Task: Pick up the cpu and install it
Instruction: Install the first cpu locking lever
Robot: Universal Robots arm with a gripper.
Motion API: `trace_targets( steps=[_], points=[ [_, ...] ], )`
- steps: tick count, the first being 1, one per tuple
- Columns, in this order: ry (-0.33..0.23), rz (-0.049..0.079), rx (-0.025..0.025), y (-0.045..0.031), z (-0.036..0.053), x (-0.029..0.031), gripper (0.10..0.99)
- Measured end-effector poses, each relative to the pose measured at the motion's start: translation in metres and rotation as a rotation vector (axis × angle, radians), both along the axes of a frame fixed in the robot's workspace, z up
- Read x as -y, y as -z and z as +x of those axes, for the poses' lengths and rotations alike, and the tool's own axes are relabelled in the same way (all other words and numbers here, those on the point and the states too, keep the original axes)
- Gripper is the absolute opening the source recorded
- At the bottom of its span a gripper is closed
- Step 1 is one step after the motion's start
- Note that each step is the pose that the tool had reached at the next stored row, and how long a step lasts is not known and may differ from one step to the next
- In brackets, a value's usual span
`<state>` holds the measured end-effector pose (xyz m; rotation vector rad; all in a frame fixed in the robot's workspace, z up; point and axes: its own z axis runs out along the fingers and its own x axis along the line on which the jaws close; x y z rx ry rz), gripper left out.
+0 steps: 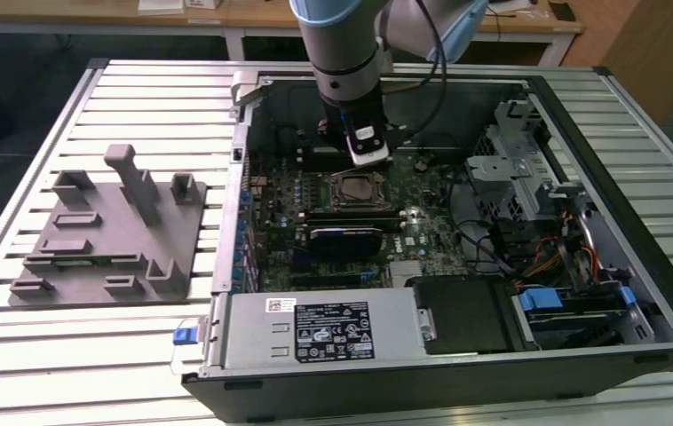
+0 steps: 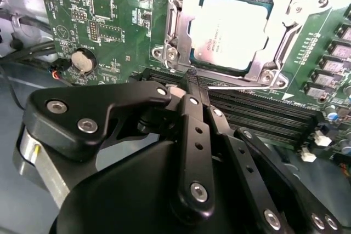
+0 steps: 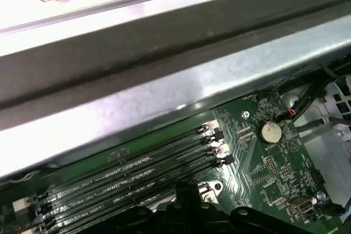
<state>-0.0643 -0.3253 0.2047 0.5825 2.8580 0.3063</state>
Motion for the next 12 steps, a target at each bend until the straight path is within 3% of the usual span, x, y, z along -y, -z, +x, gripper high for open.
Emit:
trace_targets(
  steps=[12],
  points=[
    [0.016,0.000,0.0000,0.0019,-0.0009,-0.0055,0.106]
  ],
)
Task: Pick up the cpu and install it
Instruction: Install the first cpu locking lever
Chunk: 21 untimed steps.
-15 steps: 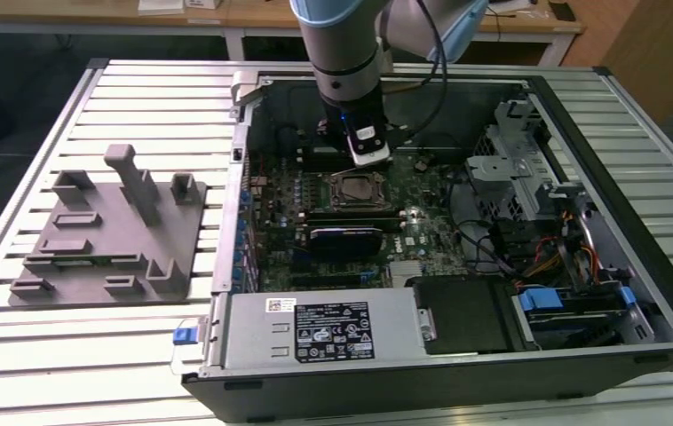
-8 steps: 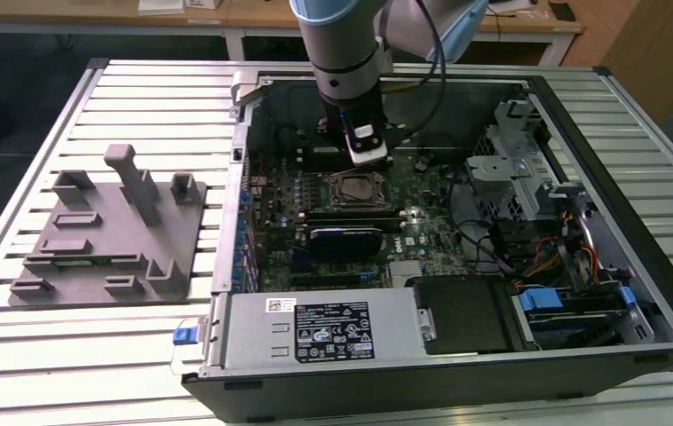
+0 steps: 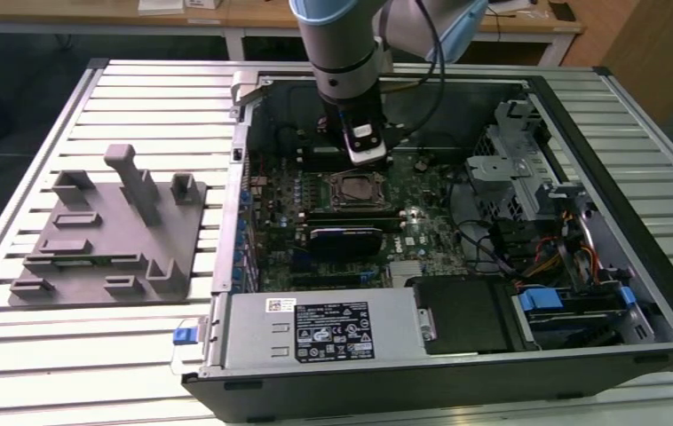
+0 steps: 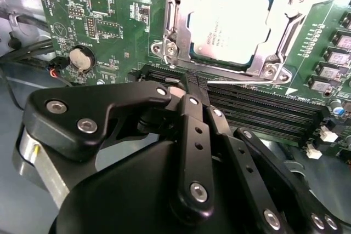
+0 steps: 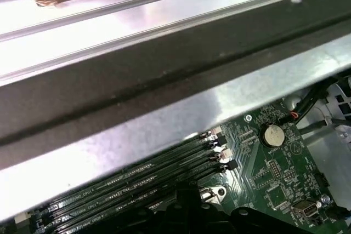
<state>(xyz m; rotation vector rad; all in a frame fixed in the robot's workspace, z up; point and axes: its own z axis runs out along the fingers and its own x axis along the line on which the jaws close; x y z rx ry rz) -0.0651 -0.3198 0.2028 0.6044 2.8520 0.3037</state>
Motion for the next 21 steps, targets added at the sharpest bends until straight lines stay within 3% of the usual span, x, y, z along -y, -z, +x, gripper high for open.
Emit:
trace_targets(
  steps=[16,21],
  points=[
    [0.005,-0.001,0.0000,0.0020,-0.0025,-0.0011,0.106],
    [-0.030,-0.009,-0.0001,0.0025,-0.0025,-0.0012,0.106]
  ],
)
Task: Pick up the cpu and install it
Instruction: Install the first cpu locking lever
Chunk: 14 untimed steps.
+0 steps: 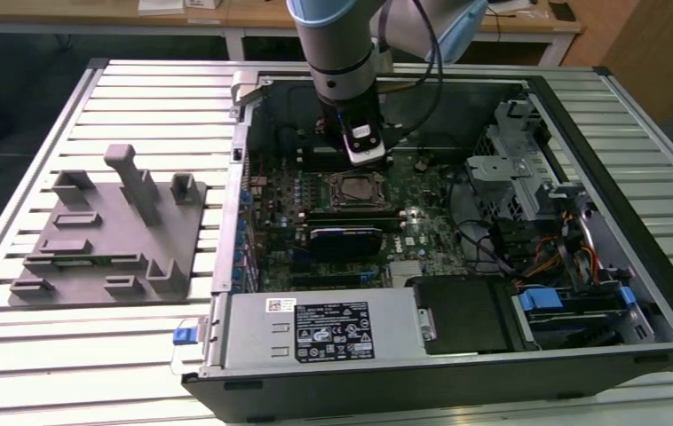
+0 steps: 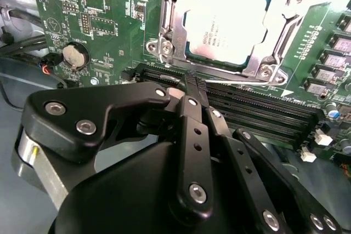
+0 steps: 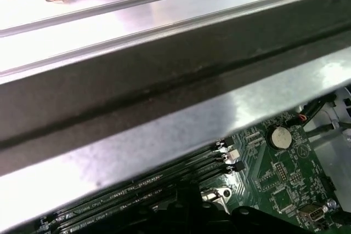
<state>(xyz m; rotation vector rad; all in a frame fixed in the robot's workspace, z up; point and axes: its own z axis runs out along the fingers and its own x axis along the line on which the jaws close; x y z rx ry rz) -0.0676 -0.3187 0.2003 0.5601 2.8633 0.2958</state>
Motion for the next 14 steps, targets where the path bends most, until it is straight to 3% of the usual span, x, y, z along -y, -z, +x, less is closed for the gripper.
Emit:
trace_targets(
  steps=[14],
  points=[
    [-0.001,-0.006,0.0001,0.0020,0.0000,-0.0028,0.106]
  ],
)
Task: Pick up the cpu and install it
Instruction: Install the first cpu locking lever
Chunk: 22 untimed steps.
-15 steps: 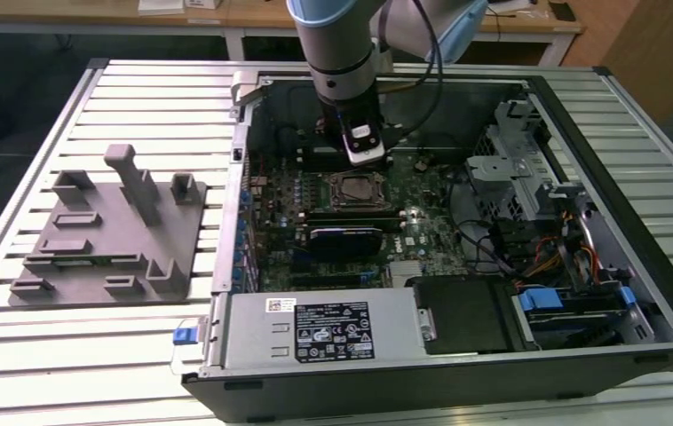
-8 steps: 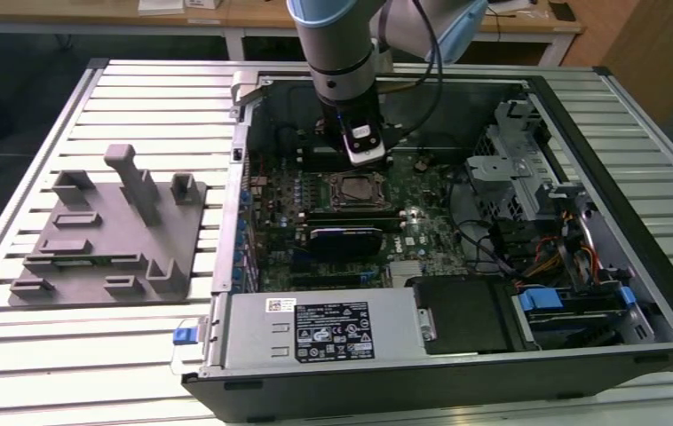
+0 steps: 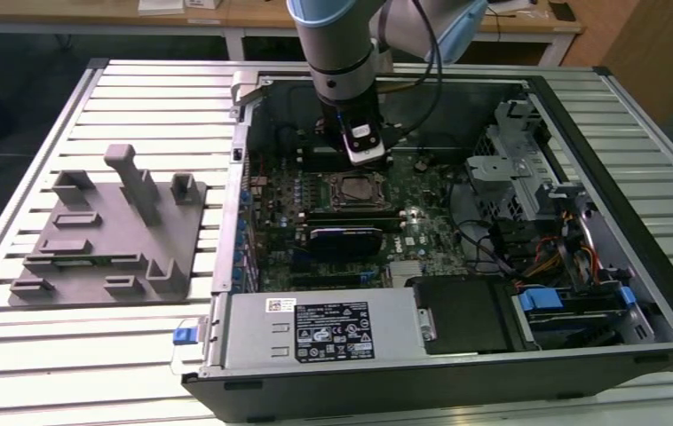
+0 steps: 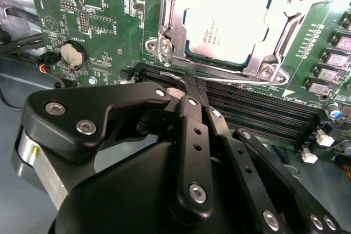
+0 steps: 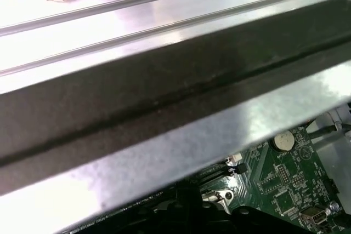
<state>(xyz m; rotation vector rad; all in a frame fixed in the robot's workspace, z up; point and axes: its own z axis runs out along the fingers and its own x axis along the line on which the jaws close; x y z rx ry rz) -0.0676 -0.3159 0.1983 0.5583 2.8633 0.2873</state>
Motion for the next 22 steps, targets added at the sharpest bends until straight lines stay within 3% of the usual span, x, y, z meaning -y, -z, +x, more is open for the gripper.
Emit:
trace_targets(
  steps=[15,22],
  points=[
    [0.000,-0.032,-0.0001,0.0046,-0.0001,0.0000,0.106],
    [0.000,-0.035,0.0000,0.0063,0.0000,0.0000,0.106]
  ],
)
